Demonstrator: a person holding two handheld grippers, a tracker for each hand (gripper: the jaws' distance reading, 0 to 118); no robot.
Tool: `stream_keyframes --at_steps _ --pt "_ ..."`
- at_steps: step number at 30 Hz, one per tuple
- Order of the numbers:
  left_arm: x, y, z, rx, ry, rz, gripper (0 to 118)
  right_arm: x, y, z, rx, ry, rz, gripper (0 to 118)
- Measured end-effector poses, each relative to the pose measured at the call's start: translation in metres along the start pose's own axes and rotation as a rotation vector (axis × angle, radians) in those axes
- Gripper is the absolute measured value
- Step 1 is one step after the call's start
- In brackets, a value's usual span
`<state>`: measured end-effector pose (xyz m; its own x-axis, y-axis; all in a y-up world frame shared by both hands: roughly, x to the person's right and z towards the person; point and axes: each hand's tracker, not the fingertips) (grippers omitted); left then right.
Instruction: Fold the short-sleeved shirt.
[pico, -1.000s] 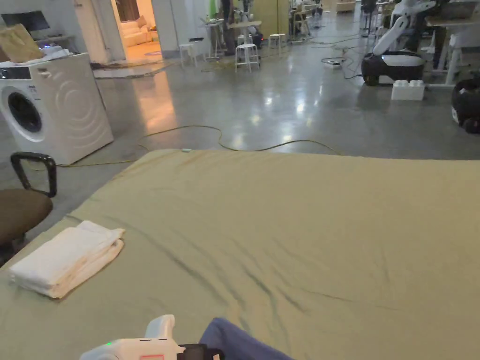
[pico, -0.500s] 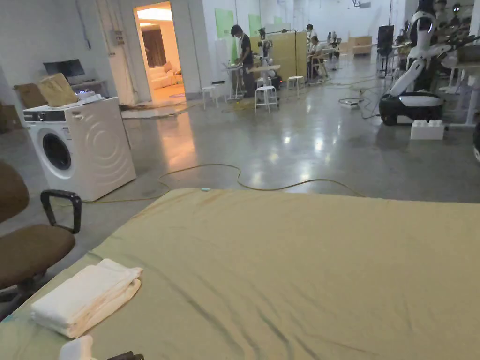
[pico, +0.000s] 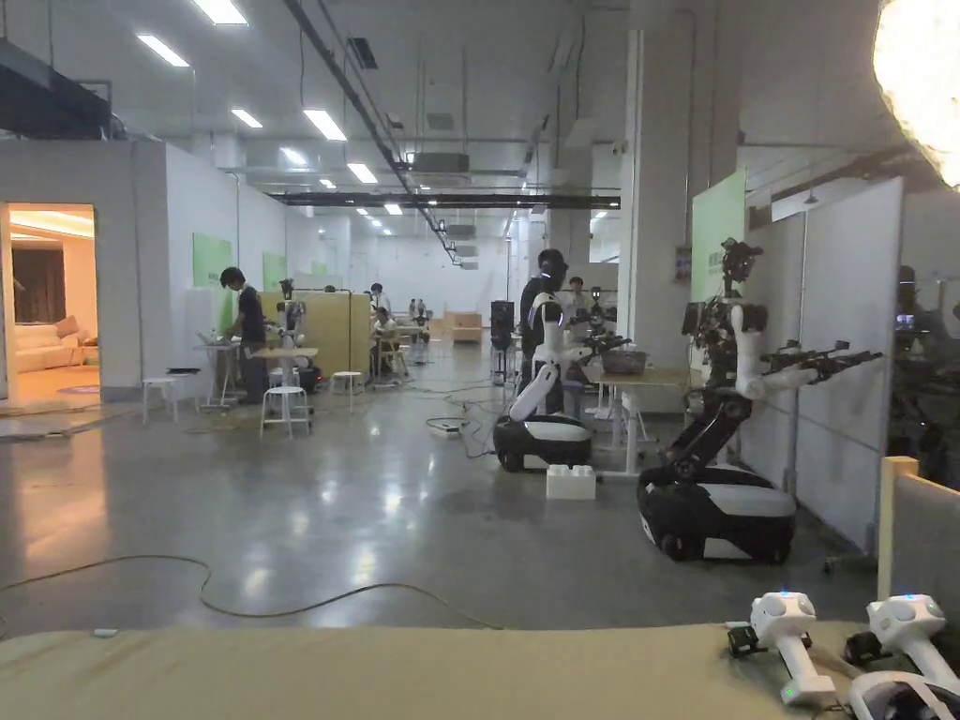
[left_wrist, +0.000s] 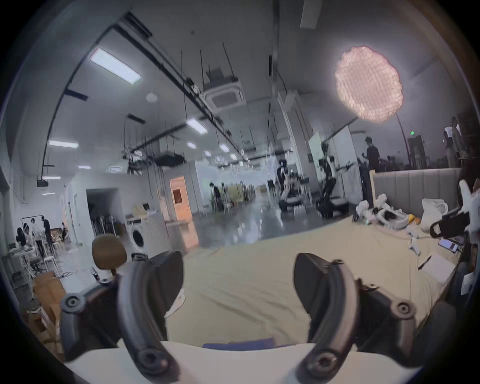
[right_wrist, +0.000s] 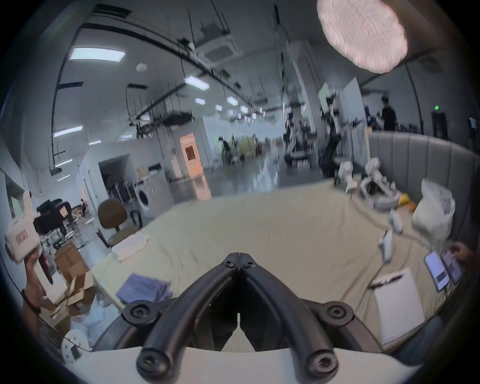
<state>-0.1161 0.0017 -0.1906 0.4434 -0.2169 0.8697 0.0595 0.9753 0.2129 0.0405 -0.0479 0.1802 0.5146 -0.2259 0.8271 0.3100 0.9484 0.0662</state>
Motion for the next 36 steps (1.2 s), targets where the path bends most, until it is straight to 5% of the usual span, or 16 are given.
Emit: stream_keyframes --at_steps 2,4,6,11,17,36 --pt "0.019 0.004 0.012 0.038 -0.036 0.051 59 -0.009 0.009 0.016 0.077 -0.031 0.061 0" --pt "0.027 0.007 0.01 0.001 -0.052 0.08 17 -0.015 0.018 0.028 0.098 -0.06 0.086 0" --pt "0.029 0.011 0.011 -0.008 -0.057 0.095 0 -0.02 0.025 0.042 0.142 -0.039 0.101 0" --pt "0.016 0.026 0.023 0.046 -0.076 0.162 0 -0.022 0.024 0.053 0.233 -0.086 0.199 0" --pt "0.006 0.024 0.025 0.037 -0.103 0.212 0 -0.012 0.018 0.05 0.23 -0.087 0.116 0" --pt "0.016 0.032 0.02 -0.014 -0.152 0.133 0 -0.021 0.029 0.054 0.218 -0.144 0.189 0"
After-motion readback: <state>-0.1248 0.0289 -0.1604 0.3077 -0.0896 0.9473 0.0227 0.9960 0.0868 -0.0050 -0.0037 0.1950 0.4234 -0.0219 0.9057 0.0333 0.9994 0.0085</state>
